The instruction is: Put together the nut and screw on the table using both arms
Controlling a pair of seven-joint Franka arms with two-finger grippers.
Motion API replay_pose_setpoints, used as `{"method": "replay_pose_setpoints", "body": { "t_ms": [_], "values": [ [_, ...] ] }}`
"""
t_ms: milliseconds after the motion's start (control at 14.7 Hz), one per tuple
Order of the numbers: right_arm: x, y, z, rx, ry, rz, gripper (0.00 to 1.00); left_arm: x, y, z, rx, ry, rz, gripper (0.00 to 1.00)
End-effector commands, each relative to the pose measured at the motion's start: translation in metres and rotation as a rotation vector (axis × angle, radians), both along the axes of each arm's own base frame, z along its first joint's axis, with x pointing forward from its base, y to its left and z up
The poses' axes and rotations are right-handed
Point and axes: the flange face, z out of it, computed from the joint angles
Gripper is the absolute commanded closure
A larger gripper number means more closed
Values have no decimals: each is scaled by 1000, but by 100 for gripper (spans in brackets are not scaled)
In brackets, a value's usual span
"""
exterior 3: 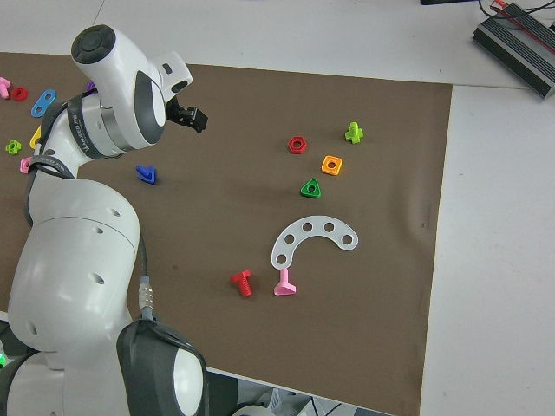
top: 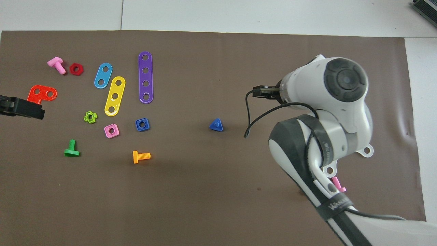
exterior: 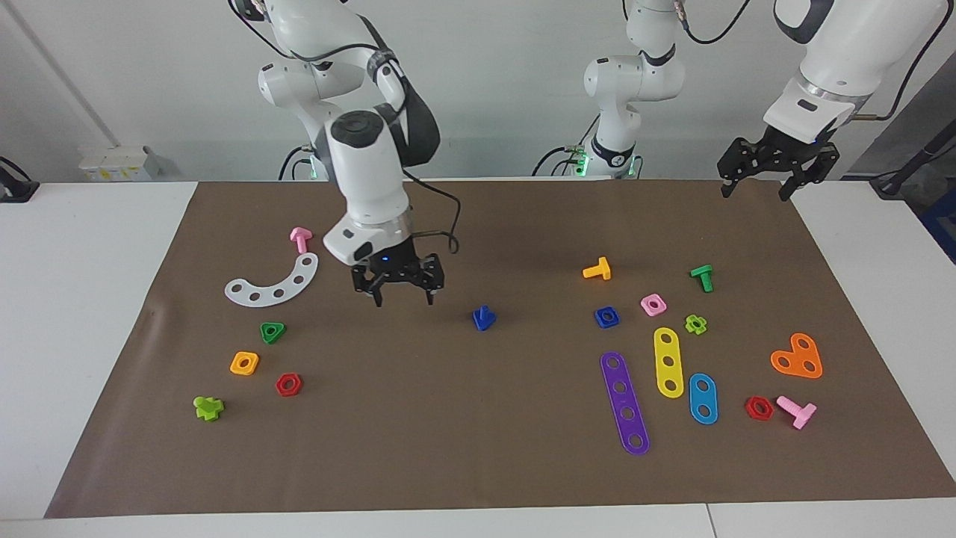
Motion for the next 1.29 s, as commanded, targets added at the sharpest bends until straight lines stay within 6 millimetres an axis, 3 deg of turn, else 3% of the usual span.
{"method": "replay_pose_setpoints", "body": {
  "t_ms": [0, 204, 543, 815, 1223],
  "values": [
    [-3, -56, 37, -6, -30, -76, 0, -10, 3, 1, 3, 4, 6, 0],
    [-8, -119, 80, -56, -11, 7, 0, -12, 7, -3, 3, 23, 10, 0],
    [-31, -177, 136, -93, 110, 73, 0, -7, 5, -6, 1, -23, 12, 0],
    [-39, -175, 137, -94, 177, 92, 0, -9, -11, -28, 0, -45, -8, 1],
    [-44, -173, 142, -95, 213, 114, 0, -5, -56, -96, -9, -69, 35, 2]
  ]
}}
